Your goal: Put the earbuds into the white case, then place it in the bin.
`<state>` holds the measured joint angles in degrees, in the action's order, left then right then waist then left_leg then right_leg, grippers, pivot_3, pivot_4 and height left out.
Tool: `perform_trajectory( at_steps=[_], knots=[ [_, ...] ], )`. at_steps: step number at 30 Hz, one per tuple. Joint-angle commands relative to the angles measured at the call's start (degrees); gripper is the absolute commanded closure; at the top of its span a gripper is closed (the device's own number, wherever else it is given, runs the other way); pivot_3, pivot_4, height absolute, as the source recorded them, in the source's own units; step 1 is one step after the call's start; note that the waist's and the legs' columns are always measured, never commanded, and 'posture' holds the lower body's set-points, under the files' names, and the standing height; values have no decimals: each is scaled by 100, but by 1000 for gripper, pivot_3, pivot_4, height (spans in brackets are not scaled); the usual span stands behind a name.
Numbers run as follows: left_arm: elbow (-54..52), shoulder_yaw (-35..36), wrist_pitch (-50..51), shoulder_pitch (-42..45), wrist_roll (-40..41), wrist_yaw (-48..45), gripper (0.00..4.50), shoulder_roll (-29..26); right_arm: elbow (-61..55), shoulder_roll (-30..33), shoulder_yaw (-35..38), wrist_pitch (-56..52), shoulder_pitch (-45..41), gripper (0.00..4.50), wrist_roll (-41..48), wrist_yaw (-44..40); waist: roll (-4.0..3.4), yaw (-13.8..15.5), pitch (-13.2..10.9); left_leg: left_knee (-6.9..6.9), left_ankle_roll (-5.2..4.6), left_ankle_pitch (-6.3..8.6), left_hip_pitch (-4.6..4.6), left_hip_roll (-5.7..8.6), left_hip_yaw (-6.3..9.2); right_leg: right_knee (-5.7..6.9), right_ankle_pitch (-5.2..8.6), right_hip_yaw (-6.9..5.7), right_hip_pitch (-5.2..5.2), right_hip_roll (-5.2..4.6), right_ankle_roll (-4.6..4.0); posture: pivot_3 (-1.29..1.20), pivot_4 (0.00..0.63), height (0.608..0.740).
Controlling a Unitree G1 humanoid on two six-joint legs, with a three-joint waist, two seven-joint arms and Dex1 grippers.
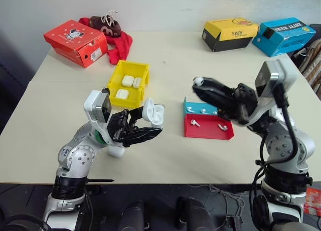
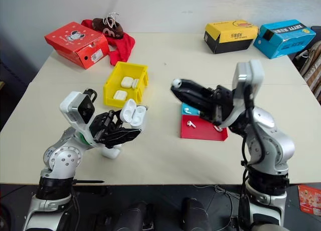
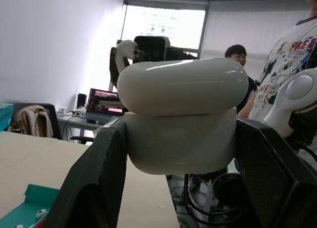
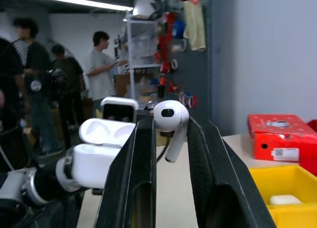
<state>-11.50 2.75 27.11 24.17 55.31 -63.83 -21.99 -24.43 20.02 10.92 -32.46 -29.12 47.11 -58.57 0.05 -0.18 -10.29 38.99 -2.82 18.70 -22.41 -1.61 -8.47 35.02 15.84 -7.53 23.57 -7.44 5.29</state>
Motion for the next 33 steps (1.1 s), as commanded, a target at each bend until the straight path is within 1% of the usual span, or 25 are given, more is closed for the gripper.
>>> perform_trajectory(
  at_steps=[1, 9, 14, 33],
  knots=[
    [-46, -3, 62, 128, 43, -43, 1686, 76, -180, -116, -408, 657, -51, 4043, -236, -154, 0, -5, 0, 0, 0, 0, 0, 1, -1, 1, -1, -2, 0, 4, 1, 0, 150, 740],
    [-120, -111, 119, 133, -143, -116, 1686, 76, 95, -218, -926, 1183, -30, 4043, -451, -159, 0, -8, 0, 1, 2, -2, 1, -4, -2, 1, 0, 2, 1, 31, 0, 0, 150, 740],
    [-196, -130, 65, 102, -239, -85, 1686, 118, 163, -37, -1119, 987, 33, 4043, -355, -209, 0, -3, 0, 1, 2, -2, 0, -5, 0, 1, 0, 3, 1, 5, 0, 0, 150, 740],
    [-267, -248, -279, 79, -695, -169, 1686, 434, 438, 352, -1483, 772, 172, 4043, -496, -220, 0, -5, 0, 1, 0, -1, 0, -5, 1, -2, 0, 2, 1, 0, 0, 0, 150, 740]
  ],
)
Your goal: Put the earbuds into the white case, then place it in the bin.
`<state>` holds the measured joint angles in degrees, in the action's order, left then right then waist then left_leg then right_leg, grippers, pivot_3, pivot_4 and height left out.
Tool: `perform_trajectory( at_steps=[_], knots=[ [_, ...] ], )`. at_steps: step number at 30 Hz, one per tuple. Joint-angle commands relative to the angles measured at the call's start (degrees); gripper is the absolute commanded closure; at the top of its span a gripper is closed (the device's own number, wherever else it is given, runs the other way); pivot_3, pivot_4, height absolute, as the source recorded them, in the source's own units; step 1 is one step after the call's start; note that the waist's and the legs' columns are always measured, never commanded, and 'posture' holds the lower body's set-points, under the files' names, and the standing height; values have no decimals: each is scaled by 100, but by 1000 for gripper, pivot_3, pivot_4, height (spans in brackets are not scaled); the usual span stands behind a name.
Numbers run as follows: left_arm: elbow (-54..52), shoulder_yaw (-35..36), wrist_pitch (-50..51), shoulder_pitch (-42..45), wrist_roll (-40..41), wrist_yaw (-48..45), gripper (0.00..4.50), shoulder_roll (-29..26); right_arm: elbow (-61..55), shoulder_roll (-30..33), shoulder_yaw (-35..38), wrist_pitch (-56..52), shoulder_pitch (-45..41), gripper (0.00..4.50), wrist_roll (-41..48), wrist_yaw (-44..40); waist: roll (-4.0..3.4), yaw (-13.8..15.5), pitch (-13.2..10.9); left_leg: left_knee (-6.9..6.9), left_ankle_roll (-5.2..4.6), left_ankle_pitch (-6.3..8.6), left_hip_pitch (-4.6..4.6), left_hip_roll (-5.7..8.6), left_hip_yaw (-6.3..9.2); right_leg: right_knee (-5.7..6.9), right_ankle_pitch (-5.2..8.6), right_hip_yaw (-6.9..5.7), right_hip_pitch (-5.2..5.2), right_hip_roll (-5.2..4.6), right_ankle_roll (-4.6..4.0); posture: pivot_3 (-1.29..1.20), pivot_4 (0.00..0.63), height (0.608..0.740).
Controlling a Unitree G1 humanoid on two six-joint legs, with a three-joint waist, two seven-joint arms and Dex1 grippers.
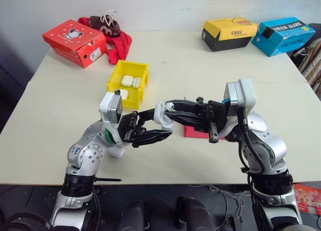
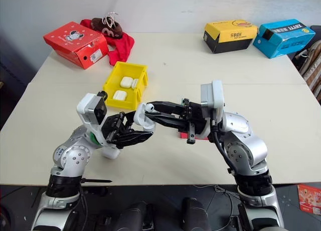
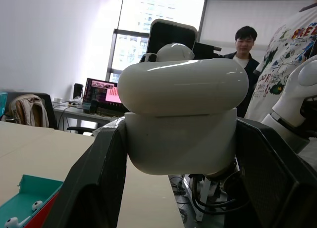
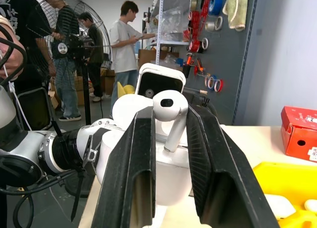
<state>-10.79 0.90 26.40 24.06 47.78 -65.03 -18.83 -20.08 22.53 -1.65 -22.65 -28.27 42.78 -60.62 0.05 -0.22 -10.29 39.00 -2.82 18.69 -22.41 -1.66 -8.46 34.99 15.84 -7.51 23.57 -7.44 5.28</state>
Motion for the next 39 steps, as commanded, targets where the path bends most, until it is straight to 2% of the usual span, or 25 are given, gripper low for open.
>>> perform_trajectory(
  at_steps=[1, 4, 13, 16, 20, 21, 25, 29, 34, 38, 39],
  knots=[
    [-333, -51, -240, 93, 33, -43, 1686, 135, 18, 112, -229, -230, 91, 4043, -54, -19, 0, 0, 0, 0, 0, 0, 0, 0, 0, 0, 0, 0, 0, 0, 0, 0, 150, 740],
    [-309, -21, -319, 127, -26, -42, 1686, 170, 40, 199, -227, -423, 108, 4043, 65, -59, 0, 2, 0, 0, 0, 0, 0, 0, 0, -1, 0, 0, 0, -2, 0, 0, 150, 740],
    [-362, -46, -399, 89, -147, -105, 1686, 189, 44, 257, -68, -125, 193, 1094, 145, -230, 0, 2, 0, 0, -1, 0, 0, 0, 0, -3, 0, 0, 0, -3, 0, 0, 150, 740],
    [-334, 34, -477, 64, -195, -71, 1686, 131, -186, 520, 424, -40, 259, 122, 376, -299, 1, 15, 0, 0, -1, 1, 0, 0, 1, -6, 0, -1, 0, -3, 0, 0, 150, 740],
    [-250, 314, -538, -193, -211, 20, 1686, -78, -670, 936, 1155, -352, 406, 27, 929, 170, 2, 15, -1, 0, -8, 4, -2, 3, 2, -21, 0, 0, 0, -9, 0, 0, 150, 740],
    [-195, 388, -595, -331, -277, -66, 1686, -214, -666, 1207, 1443, -409, 616, 27, 905, 159, 2, 12, -1, -1, -6, 6, -1, 2, 3, -22, 0, 0, 0, -10, 0, 0, 150, 740],
    [-146, 535, -823, -691, -430, -228, 1686, -548, 1, 2254, 2275, 189, 1761, 27, 3, -576, 4, 60, -2, -10, -4, 14, 0, -1, 6, -42, 3, -7, -4, -7, -5, 0, 150, 740],
    [-173, 755, -945, -880, -411, -144, 1686, -692, 2331, 3032, 2930, 1780, 2647, 27, -1270, -1252, 6, 117, -3, -1, -23, 22, 1, 8, -4, -55, -2, -5, -15, -6, 4, 0, 150, 740],
    [-318, 840, -1087, -1028, -468, 50, 1686, -712, 4532, 3391, 3079, 3154, 2751, 27, -1979, -1294, 6, 102, -3, 1, -31, 19, 5, 13, -16, -58, -7, -2, -17, -9, 14, 0, 150, 740],
    [-465, 908, -1045, -1125, -375, 153, 1686, -772, 4798, 3494, 2861, 3283, 2471, 27, -2290, -1045, 1, -9, -5, -1, -10, 8, 10, -2, -16, -54, -7, 7, -17, -5, 12, 0, 150, 740],
    [-528, 914, -1025, -1173, -348, 175, 1686, -780, 4576, 3519, 2671, 3028, 2150, 27, -2306, -966, -3, -57, -8, -1, -5, 5, 11, -5, -17, -53, -7, 8, -17, -5, 12, 0, 150, 740]
  ],
)
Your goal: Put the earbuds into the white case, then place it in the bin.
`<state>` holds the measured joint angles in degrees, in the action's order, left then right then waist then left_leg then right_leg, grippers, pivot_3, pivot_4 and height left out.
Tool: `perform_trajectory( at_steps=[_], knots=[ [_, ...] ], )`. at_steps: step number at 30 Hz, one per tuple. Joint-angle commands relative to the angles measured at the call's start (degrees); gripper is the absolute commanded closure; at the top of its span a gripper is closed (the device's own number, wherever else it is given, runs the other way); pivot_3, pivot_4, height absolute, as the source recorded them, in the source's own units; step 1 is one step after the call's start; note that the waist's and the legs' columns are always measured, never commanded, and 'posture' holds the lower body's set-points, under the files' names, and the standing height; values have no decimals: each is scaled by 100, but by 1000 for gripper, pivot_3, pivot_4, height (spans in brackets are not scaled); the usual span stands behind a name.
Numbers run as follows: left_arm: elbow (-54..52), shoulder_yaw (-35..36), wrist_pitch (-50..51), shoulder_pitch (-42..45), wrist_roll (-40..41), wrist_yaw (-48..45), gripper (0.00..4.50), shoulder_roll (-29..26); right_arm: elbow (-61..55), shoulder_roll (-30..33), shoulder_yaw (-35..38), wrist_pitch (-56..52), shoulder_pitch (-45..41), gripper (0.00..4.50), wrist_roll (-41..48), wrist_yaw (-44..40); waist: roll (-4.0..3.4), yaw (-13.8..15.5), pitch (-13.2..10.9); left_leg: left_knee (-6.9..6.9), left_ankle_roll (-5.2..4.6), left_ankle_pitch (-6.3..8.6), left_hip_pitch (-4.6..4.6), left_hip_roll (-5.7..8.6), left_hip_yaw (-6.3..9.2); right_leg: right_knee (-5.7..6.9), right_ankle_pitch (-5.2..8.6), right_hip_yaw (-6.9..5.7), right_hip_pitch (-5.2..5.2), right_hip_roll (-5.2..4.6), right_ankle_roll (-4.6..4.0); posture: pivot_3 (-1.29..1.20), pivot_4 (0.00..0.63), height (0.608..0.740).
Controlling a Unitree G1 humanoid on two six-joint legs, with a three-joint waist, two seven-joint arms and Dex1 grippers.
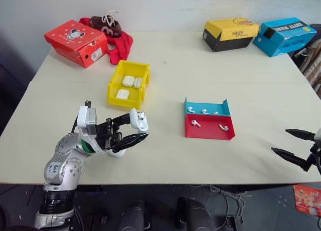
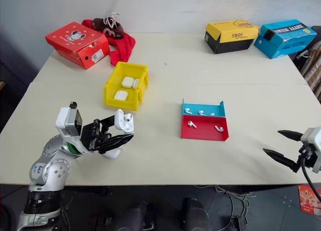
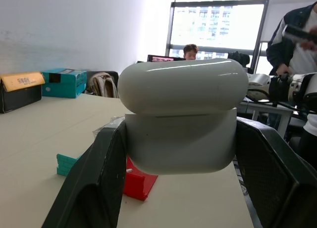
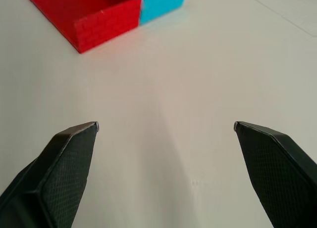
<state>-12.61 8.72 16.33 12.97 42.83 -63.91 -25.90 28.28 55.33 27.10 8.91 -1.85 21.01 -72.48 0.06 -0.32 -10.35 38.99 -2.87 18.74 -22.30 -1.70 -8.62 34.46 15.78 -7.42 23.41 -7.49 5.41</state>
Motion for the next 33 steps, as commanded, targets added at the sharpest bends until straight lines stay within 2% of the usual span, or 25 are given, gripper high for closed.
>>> perform_trajectory(
  at_steps=[1, 6, 8, 10, 12, 14, 17, 22, 33],
  knots=[
    [-392, 136, -4, -99, 163, 80, 1686, -79, -425, 252, -340, -324, -727, 27, -127, 263, -9, -100, -4, 0, 4, -3, 5, -2, -2, 5, 0, 2, 0, 0, 0, 0, 150, 740],
    [-574, 74, 47, -172, 203, 211, 1686, -20, -1544, 593, -1557, -3207, -2543, 27, 57, 285, -65, -169, -37, 0, 21, -19, 16, -6, -3, 41, 1, 14, 9, -5, -13, 0, 150, 740],
    [-610, 43, 51, -175, 205, 260, 1686, 11, -1576, 558, -2048, -3956, -3280, 27, -8, 191, -68, -109, -40, -3, 27, -25, 13, -9, 2, 58, 8, 12, 25, -7, -27, 0, 150, 740],
    [-633, 2, 50, -182, 202, 302, 1686, 48, -1523, 403, -2628, -4251, -3992, 27, -265, 62, -68, -48, -40, -8, 39, -25, 4, -14, 23, 58, 15, -8, 29, -5, -40, 0, 150, 740],
    [-641, -51, 45, -177, 184, 342, 1686, 91, -1363, 209, -3173, -4338, -4553, 27, -606, 20, -68, -11, -40, -8, 39, -21, -5, -12, 22, 56, 16, -9, 36, -6, -42, 0, 150, 740],
    [-641, -122, 44, -148, 162, 391, 1686, 150, -1044, -122, -3659, -4477, -5134, 394, -906, 11, -68, -10, -40, -5, 32, -12, -10, -10, 17, 53, 16, -8, 38, -7, -42, 0, 150, 740],
    [-648, -193, 42, -124, 140, 446, 1686, 205, -405, -583, -4134, -4168, -5729, 1232, -1381, 56, -68, 8, -40, -1, 23, -8, -16, -3, 11, 51, 14, -9, 41, -10, -39, 0, 150, 740],
    [-670, -250, 40, -161, 147, 503, 1686, 239, 627, -1307, -4593, -3719, -6341, 3044, -1920, 112, -68, 2, -40, 1, 16, -8, -34, -1, 10, 58, 11, -22, 41, 0, -32, 0, 150, 740],
    [-977, -282, 17, -429, 129, 788, 1686, 261, 2225, -2104, -4948, -2752, -6868, 3044, -2770, 17, -68, -44, -40, 7, 7, -15, -40, 2, 9, 59, 6, -25, 39, 18, -22, 0, 150, 740]
  ],
)
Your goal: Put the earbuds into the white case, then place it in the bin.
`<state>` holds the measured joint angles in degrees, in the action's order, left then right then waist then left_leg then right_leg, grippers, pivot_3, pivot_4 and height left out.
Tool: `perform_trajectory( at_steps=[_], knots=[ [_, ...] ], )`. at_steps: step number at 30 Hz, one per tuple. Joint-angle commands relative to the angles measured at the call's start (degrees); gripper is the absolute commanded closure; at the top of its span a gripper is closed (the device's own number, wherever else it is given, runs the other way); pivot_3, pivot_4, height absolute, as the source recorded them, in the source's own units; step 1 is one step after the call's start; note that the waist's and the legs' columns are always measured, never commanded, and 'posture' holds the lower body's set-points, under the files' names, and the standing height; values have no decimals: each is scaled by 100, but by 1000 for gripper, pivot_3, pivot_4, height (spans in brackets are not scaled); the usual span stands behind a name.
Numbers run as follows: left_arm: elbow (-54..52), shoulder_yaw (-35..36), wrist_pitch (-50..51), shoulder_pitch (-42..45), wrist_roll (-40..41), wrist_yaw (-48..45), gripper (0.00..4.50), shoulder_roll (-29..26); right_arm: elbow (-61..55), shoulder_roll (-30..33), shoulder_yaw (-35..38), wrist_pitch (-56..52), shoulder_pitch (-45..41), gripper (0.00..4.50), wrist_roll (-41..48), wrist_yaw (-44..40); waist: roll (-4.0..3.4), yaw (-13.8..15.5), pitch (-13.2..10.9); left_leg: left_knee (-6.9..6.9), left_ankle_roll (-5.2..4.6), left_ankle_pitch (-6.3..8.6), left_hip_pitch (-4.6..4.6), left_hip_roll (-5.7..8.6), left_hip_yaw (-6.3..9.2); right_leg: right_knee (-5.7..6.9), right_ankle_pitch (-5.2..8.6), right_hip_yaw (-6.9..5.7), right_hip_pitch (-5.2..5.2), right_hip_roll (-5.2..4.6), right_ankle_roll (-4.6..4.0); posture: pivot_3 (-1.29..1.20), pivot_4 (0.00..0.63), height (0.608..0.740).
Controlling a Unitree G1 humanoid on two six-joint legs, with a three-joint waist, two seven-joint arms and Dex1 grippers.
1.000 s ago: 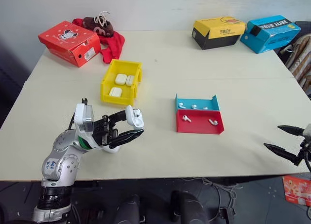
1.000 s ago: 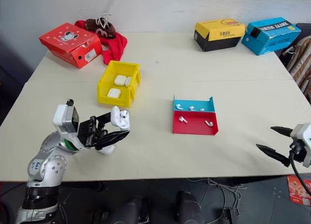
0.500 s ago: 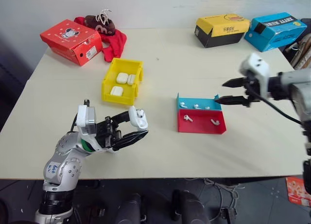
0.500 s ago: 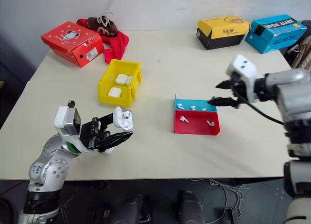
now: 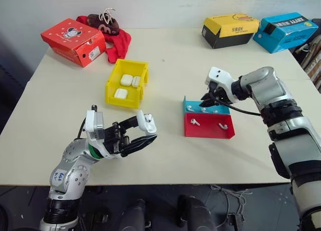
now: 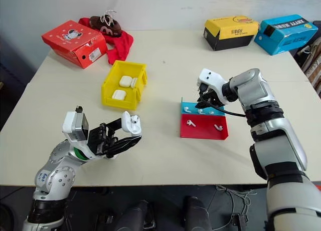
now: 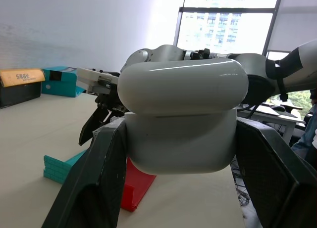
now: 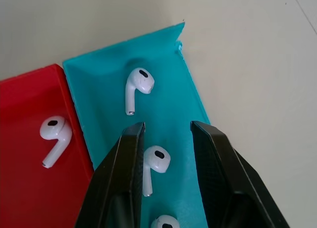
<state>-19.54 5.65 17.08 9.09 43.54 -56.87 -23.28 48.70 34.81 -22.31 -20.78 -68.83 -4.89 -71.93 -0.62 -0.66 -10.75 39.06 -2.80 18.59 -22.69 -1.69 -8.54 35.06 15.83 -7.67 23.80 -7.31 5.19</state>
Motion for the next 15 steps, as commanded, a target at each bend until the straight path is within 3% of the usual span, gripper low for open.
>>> perform_trajectory(
  at_steps=[1, 15],
  knots=[
    [-308, 29, -55, -53, 59, 108, 1686, -2, 248, -88, -1, 253, -187, 3044, -226, -37, 0, -26, 0, 0, 1, 0, 1, 0, 0, 2, 0, 0, -1, 1, 0, 0, 150, 740],
    [-488, 66, -60, -217, 92, 217, 1686, -79, 513, -311, 56, 324, -109, 3044, -660, -159, 0, -112, 0, 0, 9, -6, 4, -5, 1, 5, 0, 5, -1, -1, 0, 0, 150, 740]
  ],
)
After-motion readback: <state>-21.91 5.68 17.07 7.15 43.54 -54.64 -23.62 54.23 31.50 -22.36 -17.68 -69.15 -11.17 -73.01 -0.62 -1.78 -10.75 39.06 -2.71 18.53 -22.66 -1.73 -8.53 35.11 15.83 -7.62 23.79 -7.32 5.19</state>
